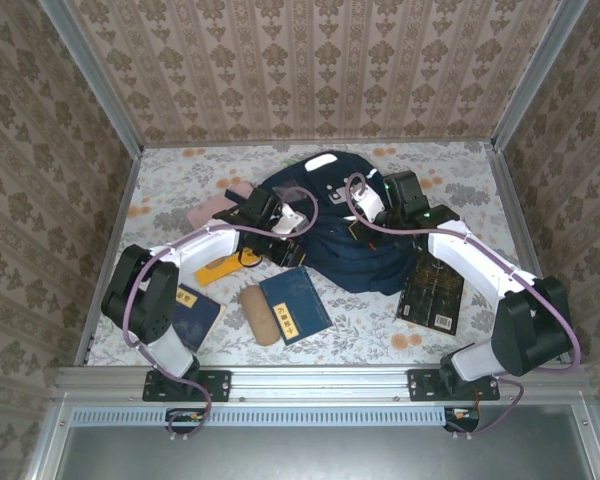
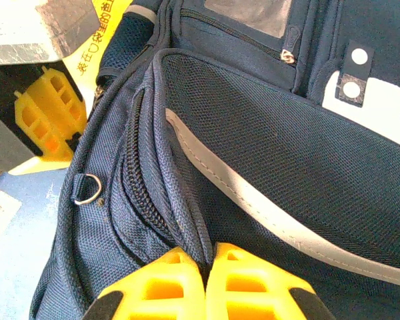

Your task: Pack the student bag

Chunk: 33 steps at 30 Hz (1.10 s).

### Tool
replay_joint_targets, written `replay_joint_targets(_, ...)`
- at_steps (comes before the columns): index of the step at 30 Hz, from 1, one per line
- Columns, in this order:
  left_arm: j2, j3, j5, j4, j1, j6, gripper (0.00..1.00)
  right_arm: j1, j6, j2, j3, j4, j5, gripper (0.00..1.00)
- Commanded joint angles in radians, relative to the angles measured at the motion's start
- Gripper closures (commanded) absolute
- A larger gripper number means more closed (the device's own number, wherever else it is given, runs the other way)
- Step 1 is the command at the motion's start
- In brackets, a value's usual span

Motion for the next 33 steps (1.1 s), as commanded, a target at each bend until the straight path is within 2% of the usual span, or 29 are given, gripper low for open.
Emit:
replay_joint_targets(1, 0.007, -0.022, 0.147, -0.024, -0.036, -0.009, 0.76, 0.005, 0.031, 0.009, 0.034, 0.091, 0.046, 1.0)
replay_joint_targets(8, -0.008, -0.051, 0.135, -0.016, -0.034, -0.015, 0.77, 0.005, 0.029, 0.012, 0.034, 0.095, 0.051, 1.0)
replay_joint_targets(14, -0.035, -0.069, 0.131, -0.028, -0.03, -0.026, 0.82, 0.005, 0.027, 0.009, 0.032, 0.093, 0.064, 1.0)
replay_joint_targets(27, -0.106, -0.085, -0.013, -0.16, -0.022, -0.007, 0.85, 0.02, 0.002, 0.011, 0.034, 0.073, 0.106, 1.0)
replay_joint_targets(33, -0.109, -0.07, 0.038, -0.136, -0.043, -0.037, 0.85, 0.034, 0.006, 0.012, 0.032, 0.075, 0.099, 1.0)
